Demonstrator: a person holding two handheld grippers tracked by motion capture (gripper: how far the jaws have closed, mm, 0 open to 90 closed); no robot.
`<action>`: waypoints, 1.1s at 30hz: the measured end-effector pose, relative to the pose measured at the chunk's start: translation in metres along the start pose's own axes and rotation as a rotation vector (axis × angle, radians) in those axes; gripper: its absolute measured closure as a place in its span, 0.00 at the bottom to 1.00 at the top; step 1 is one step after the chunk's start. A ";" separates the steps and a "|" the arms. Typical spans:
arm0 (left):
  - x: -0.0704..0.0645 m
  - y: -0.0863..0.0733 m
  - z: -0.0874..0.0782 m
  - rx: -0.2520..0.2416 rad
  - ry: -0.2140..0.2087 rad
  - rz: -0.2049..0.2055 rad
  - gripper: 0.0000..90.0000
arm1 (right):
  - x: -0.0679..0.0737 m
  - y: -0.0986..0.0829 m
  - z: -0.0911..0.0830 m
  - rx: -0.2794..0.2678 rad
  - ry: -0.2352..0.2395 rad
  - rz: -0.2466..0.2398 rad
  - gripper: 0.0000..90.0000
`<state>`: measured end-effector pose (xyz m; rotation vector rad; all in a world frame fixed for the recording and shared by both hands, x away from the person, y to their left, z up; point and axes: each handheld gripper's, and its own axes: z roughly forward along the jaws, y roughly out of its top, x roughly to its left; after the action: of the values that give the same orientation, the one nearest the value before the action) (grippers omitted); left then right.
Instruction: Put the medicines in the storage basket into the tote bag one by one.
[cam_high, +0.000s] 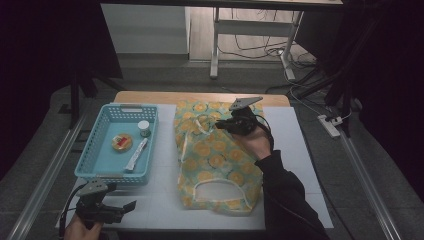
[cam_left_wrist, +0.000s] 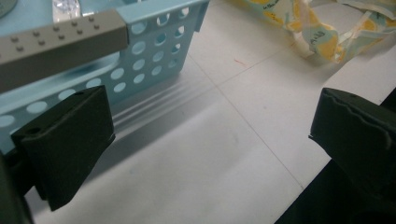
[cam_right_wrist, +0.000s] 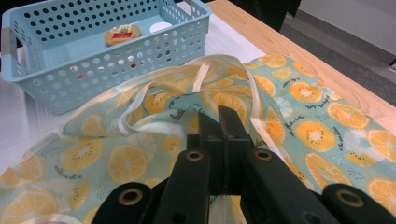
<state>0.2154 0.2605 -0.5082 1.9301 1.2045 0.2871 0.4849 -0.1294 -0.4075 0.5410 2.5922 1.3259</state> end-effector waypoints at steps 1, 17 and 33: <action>-0.001 0.001 -0.002 -0.006 0.005 0.006 0.00 | 0.000 0.000 0.000 0.001 0.002 0.000 1.00; 0.003 0.030 -0.013 -0.022 0.044 0.018 0.00 | -0.001 -0.001 0.000 0.003 0.001 0.000 1.00; 0.022 0.057 -0.004 -0.017 0.062 0.007 0.01 | -0.002 -0.001 -0.001 -0.002 0.002 -0.001 1.00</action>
<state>0.2603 0.2694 -0.4683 1.9238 1.2321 0.3615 0.4857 -0.1315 -0.4076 0.5379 2.5923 1.3284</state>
